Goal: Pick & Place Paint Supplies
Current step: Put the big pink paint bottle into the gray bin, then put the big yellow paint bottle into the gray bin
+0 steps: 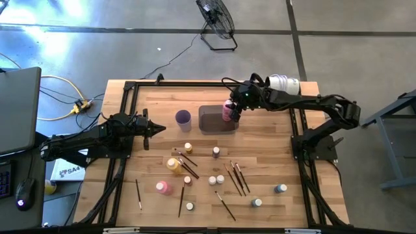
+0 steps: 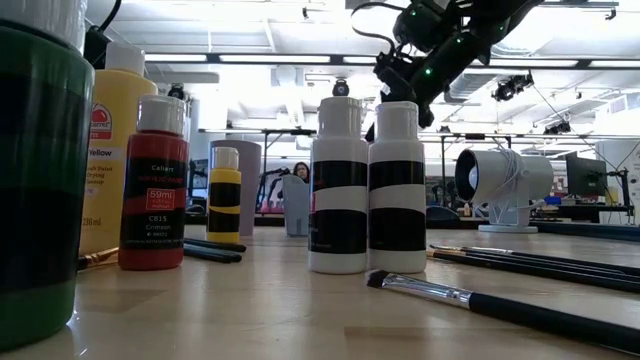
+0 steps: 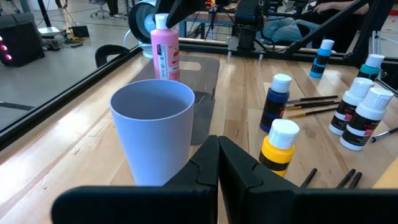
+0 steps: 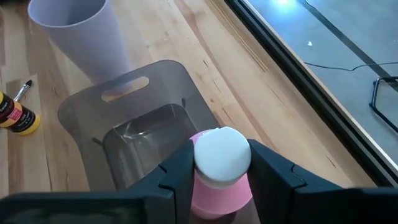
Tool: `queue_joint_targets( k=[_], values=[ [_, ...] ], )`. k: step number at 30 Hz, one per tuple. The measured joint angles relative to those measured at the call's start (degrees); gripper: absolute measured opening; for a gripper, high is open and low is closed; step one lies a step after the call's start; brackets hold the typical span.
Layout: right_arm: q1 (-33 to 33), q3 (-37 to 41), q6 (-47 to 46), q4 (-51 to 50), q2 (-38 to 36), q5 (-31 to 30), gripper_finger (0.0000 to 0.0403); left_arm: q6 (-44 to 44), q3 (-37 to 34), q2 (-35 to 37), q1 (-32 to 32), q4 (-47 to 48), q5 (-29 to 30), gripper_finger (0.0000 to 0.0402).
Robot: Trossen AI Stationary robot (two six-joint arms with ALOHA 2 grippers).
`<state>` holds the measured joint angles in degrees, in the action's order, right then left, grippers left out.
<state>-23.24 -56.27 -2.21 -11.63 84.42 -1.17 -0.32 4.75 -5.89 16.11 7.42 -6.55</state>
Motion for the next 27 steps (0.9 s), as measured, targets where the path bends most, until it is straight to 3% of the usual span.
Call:
queue_joint_targets(
  k=[8,17,27],
  values=[
    [0.0,0.1,0.5,-1.2,0.0,0.0,0.0167,0.0,0.0,0.0,0.0,0.0,0.0,0.0000],
    [0.1,0.1,0.6,-1.6,-4.4,0.1,0.0165,0.0,0.0,0.0,0.0,0.0,0.0,0.0000],
    [3.2,0.1,-2.6,-1.9,-14.1,9.2,0.0164,0.0,0.0,0.0,0.0,0.0,0.0,0.0000]
  ],
)
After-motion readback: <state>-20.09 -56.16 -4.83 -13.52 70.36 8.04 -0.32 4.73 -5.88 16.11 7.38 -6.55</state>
